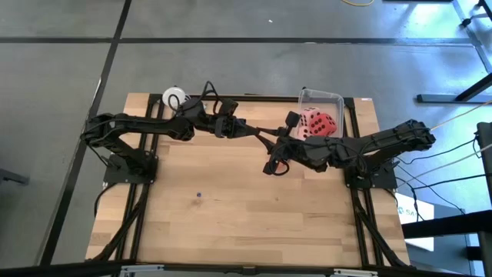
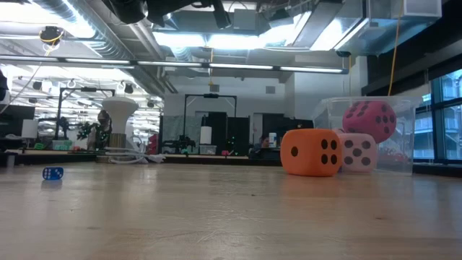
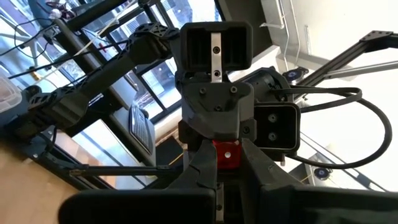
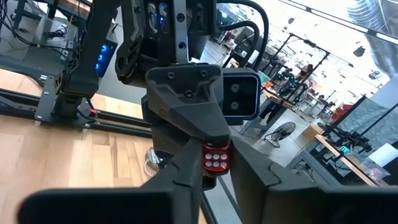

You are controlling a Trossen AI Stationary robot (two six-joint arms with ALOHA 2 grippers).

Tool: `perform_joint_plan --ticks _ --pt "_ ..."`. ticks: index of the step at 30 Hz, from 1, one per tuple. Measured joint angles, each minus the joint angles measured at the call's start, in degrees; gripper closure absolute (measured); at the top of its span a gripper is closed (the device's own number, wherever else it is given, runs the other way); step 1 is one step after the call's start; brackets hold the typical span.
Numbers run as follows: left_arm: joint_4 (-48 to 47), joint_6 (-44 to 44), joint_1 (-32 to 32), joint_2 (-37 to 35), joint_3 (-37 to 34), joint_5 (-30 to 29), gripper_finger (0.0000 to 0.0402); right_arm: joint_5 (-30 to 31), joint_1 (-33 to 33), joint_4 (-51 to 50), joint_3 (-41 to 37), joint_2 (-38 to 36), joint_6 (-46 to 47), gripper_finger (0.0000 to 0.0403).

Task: Pick & Place Dice
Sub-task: Put the small red die into the container

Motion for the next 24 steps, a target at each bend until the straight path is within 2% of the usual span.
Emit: perform_joint_plan --ticks 2,9,14,24 --pt "0.0 0.0 0.0 0.0 0.0 0.0 0.0391 0.2 0.0 0.0 0.0 0.0 0.0 0.0355" --pt "0.0 0.0 0.0 0.0 0.0 0.0 0.0384 0.2 0.0 0.0 0.0 0.0 0.0 0.0355" --pt "0.0 0.0 0.1 0.0 0.0 -0.3 0.0349 0.4 0.4 0.0 0.0 0.0 0.0 0.0355" --pt "0.8 -0.7 0.9 0.0 0.0 0.7 0.0282 5.7 2.2 0.1 0.0 0.0 0.0 0.0355"
